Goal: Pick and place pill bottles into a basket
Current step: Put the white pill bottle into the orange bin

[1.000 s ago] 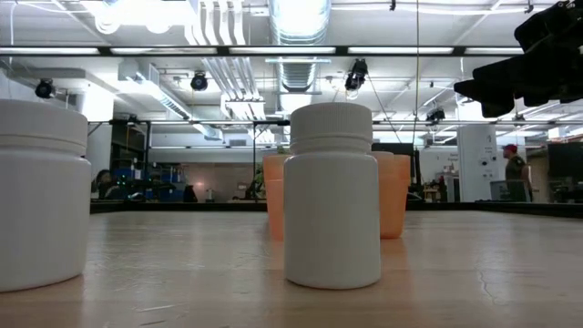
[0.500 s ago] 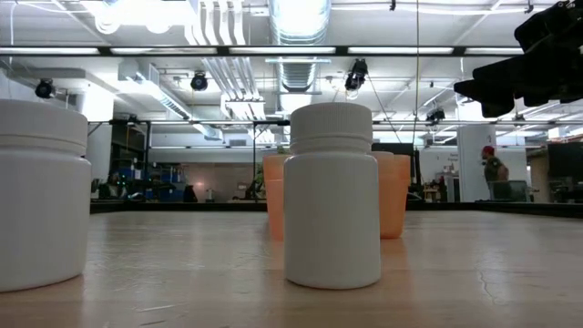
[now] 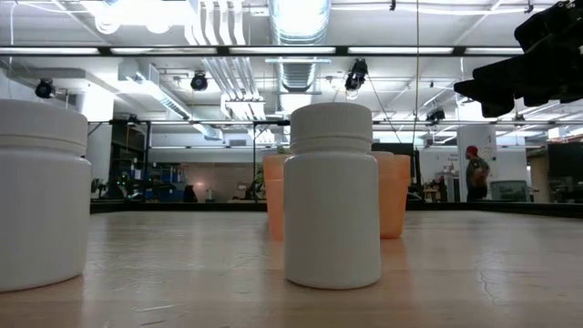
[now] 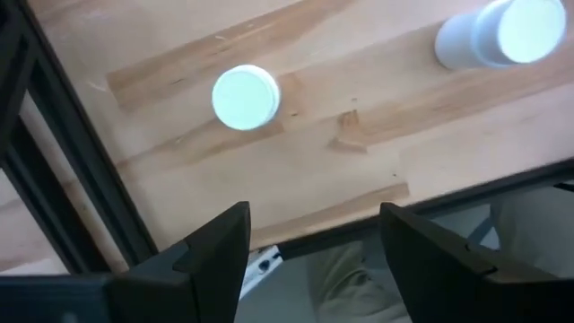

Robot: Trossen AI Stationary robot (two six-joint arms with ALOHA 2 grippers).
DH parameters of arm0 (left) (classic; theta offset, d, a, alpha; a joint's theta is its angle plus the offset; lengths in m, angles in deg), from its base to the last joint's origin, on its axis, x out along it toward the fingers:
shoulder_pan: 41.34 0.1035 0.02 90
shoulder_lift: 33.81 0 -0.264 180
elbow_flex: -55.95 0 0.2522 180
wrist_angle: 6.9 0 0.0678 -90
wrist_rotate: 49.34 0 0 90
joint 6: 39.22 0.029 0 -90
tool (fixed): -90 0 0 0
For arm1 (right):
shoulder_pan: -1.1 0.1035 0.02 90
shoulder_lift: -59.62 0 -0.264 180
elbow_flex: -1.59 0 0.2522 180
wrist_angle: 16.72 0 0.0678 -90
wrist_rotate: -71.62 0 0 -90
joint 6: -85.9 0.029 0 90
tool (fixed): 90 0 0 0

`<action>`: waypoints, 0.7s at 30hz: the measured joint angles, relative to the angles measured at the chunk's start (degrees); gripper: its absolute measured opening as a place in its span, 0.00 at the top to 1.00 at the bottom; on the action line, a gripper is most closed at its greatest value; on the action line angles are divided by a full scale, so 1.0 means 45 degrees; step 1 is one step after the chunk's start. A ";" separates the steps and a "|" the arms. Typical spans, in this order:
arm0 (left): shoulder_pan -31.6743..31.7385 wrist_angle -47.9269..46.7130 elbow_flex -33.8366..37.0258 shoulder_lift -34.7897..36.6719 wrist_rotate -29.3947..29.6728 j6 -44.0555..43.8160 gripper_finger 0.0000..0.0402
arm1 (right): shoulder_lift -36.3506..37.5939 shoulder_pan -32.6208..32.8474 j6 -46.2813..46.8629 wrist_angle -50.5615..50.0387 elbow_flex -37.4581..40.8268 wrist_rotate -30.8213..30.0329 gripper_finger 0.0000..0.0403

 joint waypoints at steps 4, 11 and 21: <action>0.0078 -0.0096 0.0459 -0.0001 0.0012 0.0130 0.43 | 0.0000 0.0000 -0.0005 0.0000 0.0000 0.0005 0.48; 0.0364 -0.0099 0.1447 0.0077 -0.0062 0.0435 0.43 | 0.0000 0.0000 -0.0008 0.0000 0.0000 0.0001 0.48; 0.0413 -0.0087 0.2358 0.0363 -0.0475 0.0452 0.43 | 0.0000 -0.0001 -0.0012 0.0000 0.0000 0.0000 0.48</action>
